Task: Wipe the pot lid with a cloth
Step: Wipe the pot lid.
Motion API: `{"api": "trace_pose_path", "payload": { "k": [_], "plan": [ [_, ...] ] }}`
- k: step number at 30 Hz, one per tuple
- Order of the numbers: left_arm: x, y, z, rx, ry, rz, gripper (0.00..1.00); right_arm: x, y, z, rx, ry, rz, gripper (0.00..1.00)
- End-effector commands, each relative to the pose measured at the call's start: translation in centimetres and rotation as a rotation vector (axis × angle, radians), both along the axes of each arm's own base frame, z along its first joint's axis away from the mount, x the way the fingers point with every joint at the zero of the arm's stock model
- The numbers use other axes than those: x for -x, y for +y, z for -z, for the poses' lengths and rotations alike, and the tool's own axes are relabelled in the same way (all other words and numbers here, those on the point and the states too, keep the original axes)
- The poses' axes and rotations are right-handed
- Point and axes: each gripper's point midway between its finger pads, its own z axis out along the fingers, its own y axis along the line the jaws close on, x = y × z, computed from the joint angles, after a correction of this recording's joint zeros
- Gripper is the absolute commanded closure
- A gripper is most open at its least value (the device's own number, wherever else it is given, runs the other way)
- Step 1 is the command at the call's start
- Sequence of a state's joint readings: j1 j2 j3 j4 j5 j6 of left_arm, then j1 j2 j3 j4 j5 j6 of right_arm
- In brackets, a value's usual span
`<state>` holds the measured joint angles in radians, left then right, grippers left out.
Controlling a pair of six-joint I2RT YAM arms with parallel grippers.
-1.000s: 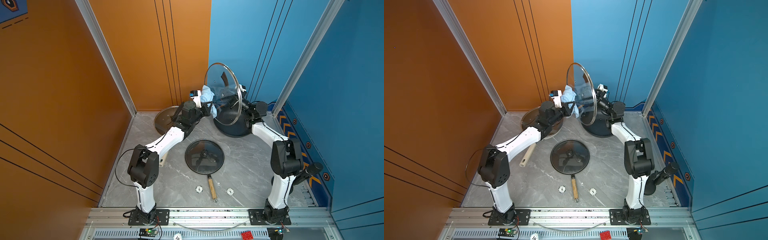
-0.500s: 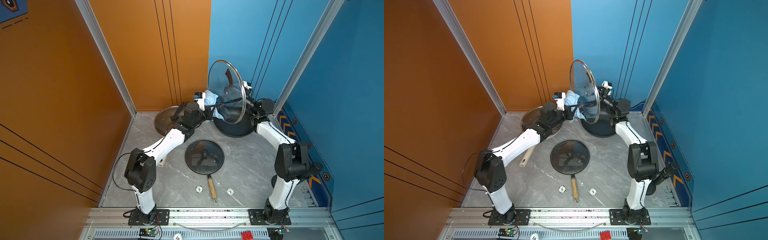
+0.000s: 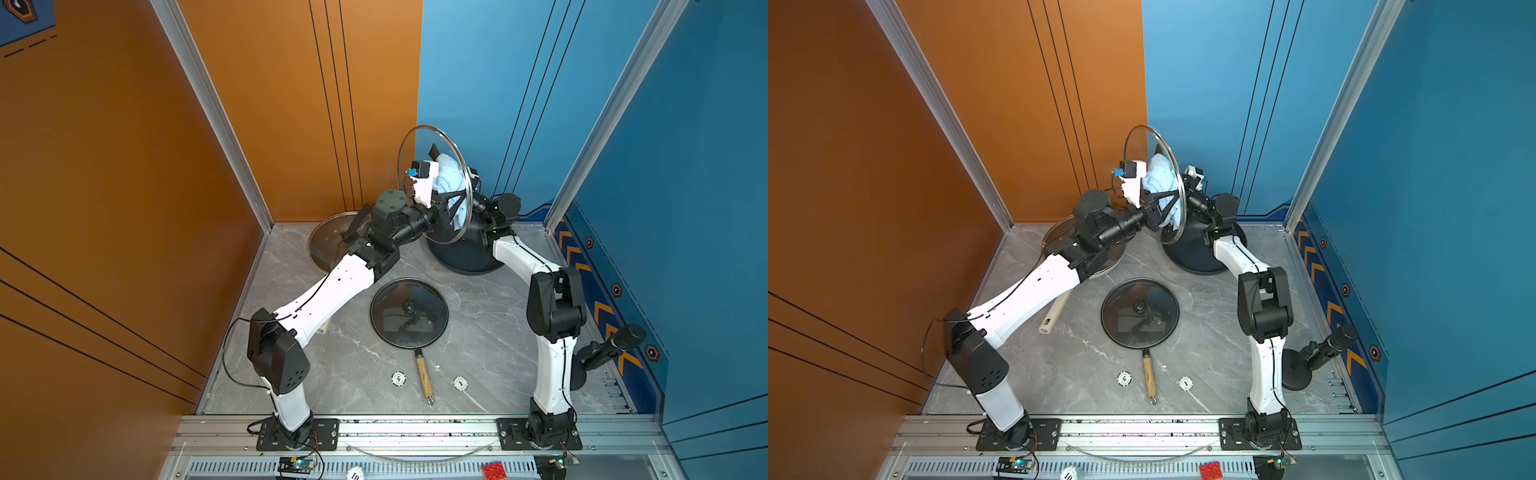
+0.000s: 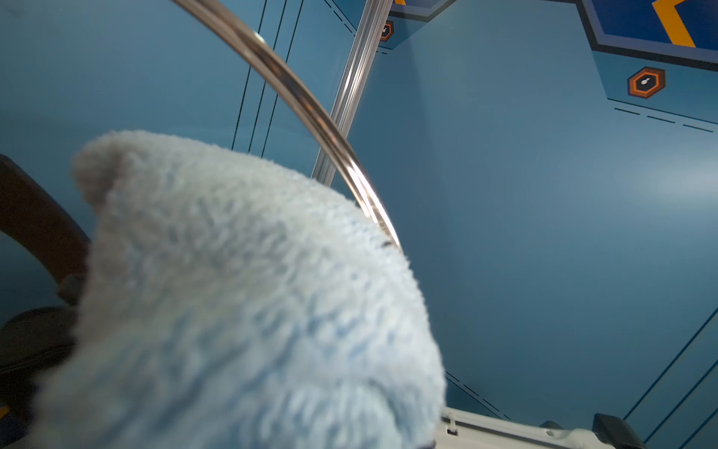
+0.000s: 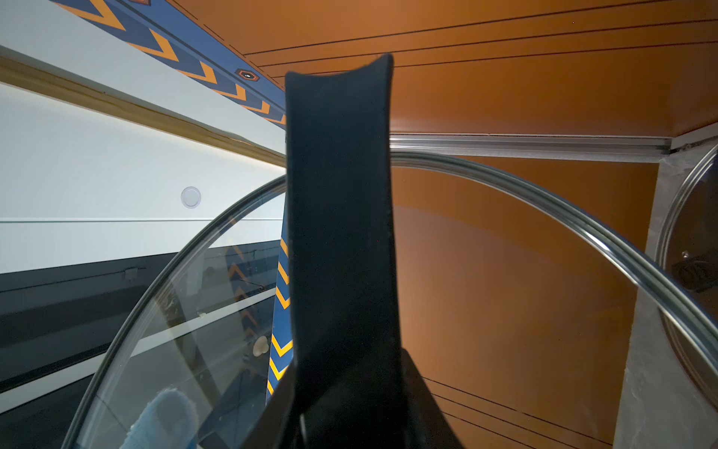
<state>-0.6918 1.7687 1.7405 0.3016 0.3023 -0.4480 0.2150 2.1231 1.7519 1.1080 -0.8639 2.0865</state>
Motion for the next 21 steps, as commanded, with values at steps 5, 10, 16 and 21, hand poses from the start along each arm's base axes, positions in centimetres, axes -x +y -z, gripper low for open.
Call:
{"api": "trace_pose_path", "payload": {
  "k": [5, 10, 16, 21],
  "plan": [
    [0.2, -3.0, 9.9, -0.097, 0.236, 0.130, 0.79, 6.7, -4.1, -12.2, -0.178, -0.345, 0.036, 0.88],
    [-1.4, -2.0, 15.8, -0.220, 0.339, 0.035, 0.80, 8.2, -5.6, -14.4, -0.231, -0.388, 0.017, 0.88],
    [-6.4, 1.7, 17.3, -0.184, 0.399, -0.144, 0.80, 9.9, -5.1, -14.4, -0.179, -0.388, 0.006, 0.88],
    [-10.4, 5.2, 16.0, -0.139, 0.385, -0.286, 0.80, 10.4, -4.8, -13.0, -0.105, -0.361, 0.032, 0.88]
  ]
}}
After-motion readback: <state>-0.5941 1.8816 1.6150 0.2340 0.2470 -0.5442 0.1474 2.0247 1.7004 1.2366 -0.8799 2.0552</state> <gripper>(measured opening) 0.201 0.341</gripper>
